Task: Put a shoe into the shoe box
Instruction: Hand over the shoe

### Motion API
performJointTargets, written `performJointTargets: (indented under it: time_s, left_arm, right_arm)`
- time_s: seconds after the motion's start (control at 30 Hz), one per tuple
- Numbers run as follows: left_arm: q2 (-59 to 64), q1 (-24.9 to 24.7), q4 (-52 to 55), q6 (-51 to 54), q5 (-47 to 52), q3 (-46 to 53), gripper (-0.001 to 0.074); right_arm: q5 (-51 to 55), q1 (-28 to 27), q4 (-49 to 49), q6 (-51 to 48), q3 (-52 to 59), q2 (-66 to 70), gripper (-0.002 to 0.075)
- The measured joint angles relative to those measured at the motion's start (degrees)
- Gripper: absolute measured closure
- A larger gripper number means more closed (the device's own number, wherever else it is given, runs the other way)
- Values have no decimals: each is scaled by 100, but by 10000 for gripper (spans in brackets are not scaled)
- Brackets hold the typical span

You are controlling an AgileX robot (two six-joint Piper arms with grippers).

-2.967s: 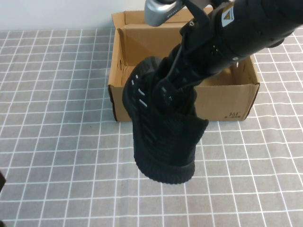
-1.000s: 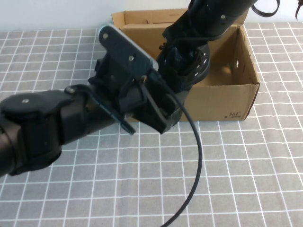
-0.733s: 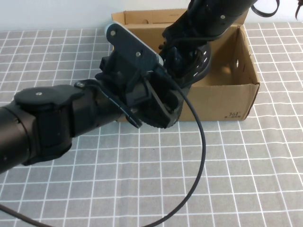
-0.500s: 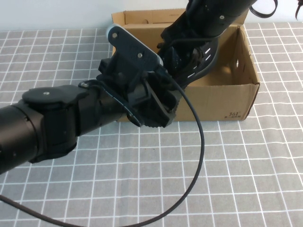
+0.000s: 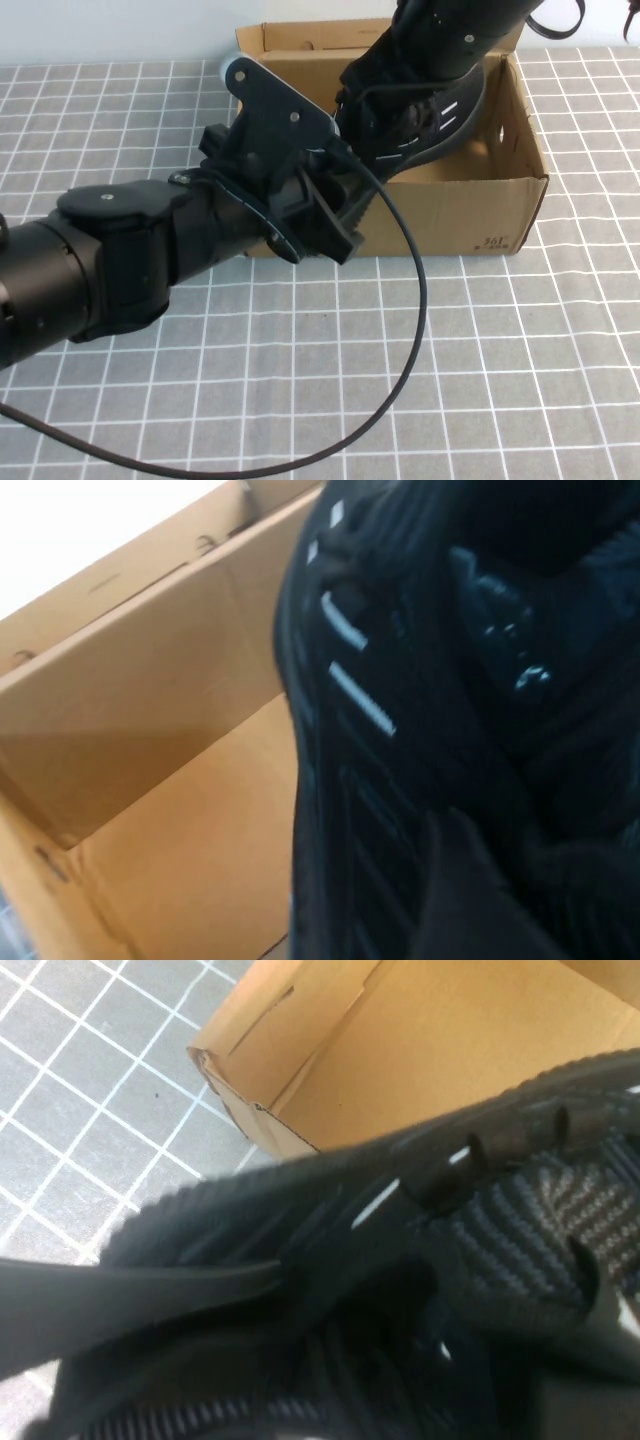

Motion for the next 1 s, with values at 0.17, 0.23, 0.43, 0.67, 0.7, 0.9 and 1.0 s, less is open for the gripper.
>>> performJointTargets:
  time_s: [0.17,0.23,0.43,0.67,0.7,0.9,1.0]
  left_arm:
    - [12,0,0,14,-174,0,552]
    - [59,0,0,20,-174,0,598]
    - [223,0,0,194,-174,-28,696]
    - [268,0,0,260,-195,-80,705]
    - [280,0,0,273,-213,-95,705]
    - [352,0,-12,453,-333,-134,712]
    - [355,0,-37,479,-369,-134,714]
  right_arm:
    - [0,0,87,-49,0,14,732]
    - [0,0,153,-126,0,13,732]
    - [34,0,189,-288,0,62,732]
    - [60,-4,158,-322,0,87,729]
    - [60,-4,144,-322,0,87,726]
    - [93,-4,158,-322,-28,64,666]
    - [111,-4,166,-322,-40,41,610]
